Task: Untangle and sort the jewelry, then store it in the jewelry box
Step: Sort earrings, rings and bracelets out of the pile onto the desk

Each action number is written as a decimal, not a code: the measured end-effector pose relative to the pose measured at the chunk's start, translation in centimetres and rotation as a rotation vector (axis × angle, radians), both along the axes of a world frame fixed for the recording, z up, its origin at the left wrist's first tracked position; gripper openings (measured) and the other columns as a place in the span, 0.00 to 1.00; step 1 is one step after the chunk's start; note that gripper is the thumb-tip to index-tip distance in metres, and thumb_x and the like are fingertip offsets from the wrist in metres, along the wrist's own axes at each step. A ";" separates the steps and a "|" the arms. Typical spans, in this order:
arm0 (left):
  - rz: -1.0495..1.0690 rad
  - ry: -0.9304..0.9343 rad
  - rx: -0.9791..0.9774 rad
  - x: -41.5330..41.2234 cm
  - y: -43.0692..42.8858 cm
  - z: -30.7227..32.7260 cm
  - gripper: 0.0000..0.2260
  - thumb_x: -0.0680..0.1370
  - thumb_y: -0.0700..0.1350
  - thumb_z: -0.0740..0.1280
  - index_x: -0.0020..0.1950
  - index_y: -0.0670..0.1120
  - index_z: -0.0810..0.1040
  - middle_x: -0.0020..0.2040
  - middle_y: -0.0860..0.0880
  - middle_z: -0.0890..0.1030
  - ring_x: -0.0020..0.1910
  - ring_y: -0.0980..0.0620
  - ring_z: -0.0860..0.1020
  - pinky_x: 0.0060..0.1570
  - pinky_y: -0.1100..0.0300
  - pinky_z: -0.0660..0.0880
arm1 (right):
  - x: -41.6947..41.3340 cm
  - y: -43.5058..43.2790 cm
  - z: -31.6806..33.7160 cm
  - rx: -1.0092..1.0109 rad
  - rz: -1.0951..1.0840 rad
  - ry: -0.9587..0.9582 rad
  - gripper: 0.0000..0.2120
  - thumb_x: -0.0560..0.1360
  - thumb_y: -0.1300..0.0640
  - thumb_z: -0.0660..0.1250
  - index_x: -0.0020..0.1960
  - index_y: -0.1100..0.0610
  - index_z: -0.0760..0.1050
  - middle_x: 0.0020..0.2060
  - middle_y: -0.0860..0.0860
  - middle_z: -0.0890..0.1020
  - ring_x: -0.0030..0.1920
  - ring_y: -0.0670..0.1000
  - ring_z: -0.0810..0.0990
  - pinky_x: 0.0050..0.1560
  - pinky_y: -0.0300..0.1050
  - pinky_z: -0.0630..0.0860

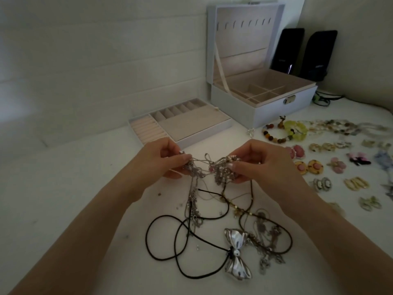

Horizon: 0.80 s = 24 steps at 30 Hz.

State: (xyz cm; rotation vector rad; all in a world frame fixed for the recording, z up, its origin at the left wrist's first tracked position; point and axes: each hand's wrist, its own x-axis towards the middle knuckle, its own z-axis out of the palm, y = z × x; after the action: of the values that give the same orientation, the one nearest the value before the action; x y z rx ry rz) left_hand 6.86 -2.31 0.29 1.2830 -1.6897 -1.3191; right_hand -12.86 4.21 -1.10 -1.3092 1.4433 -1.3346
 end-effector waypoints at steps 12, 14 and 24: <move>-0.111 -0.003 0.059 0.6 0.3 0.5 0.06 0.76 0.29 0.63 0.50 0.35 0.77 0.46 0.44 0.85 0.45 0.53 0.83 0.40 0.67 0.78 | 0.1 1.2 1.0 0.017 0.304 0.536 0.16 0.67 0.67 0.72 0.38 0.45 0.81 0.34 0.39 0.81 0.38 0.40 0.78 0.38 0.31 0.73; -0.137 0.024 0.102 0.7 0.3 0.7 0.06 0.76 0.29 0.62 0.51 0.34 0.77 0.48 0.43 0.85 0.48 0.51 0.83 0.44 0.65 0.80 | -0.2 1.1 1.5 0.022 0.308 0.511 0.18 0.67 0.69 0.68 0.40 0.44 0.82 0.39 0.40 0.82 0.39 0.40 0.78 0.38 0.32 0.72; -0.156 0.076 0.243 0.5 0.5 1.1 0.12 0.78 0.29 0.55 0.49 0.35 0.78 0.50 0.40 0.84 0.51 0.48 0.82 0.50 0.61 0.79 | 1.7 -1.6 -1.3 -0.173 0.184 0.968 0.13 0.76 0.64 0.64 0.56 0.54 0.81 0.52 0.49 0.78 0.53 0.49 0.73 0.51 0.39 0.67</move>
State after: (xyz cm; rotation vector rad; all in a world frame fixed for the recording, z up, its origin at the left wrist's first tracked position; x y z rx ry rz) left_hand 7.31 -1.83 1.36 1.2350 -1.6423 -1.6868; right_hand -11.14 2.63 -2.37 -2.3221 1.7510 -0.7025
